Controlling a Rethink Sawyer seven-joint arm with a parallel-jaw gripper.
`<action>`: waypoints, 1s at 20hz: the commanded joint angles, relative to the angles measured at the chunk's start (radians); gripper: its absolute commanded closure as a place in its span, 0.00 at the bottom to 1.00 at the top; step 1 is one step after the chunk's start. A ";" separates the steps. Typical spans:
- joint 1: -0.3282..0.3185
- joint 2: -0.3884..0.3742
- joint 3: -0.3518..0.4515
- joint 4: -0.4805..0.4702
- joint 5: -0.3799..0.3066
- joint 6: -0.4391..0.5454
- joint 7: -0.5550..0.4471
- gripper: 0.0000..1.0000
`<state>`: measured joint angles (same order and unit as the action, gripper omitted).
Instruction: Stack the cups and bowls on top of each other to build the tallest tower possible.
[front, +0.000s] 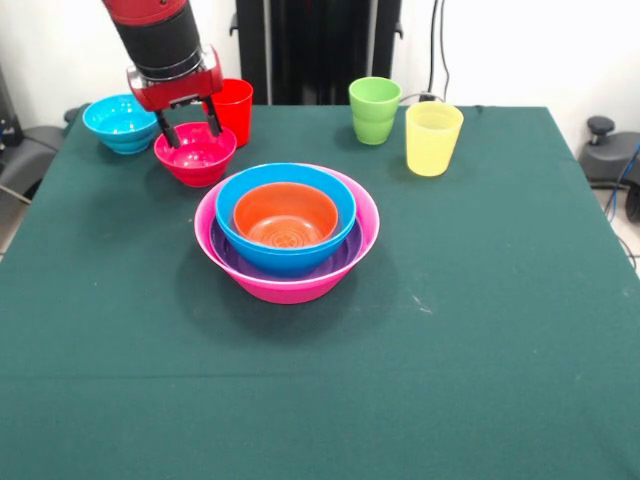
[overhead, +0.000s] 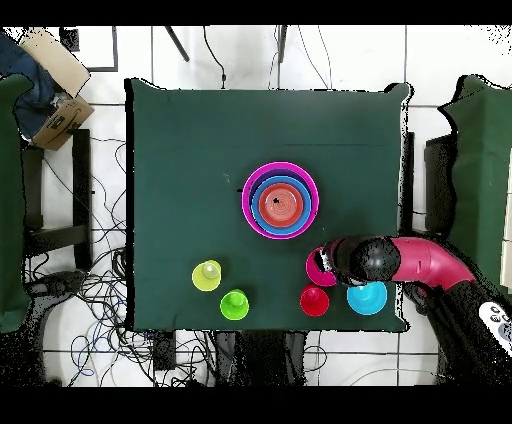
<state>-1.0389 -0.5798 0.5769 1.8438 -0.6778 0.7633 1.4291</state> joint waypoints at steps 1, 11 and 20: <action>0.002 0.010 0.021 -0.082 -0.029 0.034 -0.133 0.00; -0.029 -0.006 0.060 -0.128 0.011 0.139 -0.226 0.00; -0.038 0.019 0.061 -0.103 -0.035 0.074 -0.185 0.00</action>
<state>-1.0930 -0.5794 0.5950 1.7877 -0.6747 0.8199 1.4291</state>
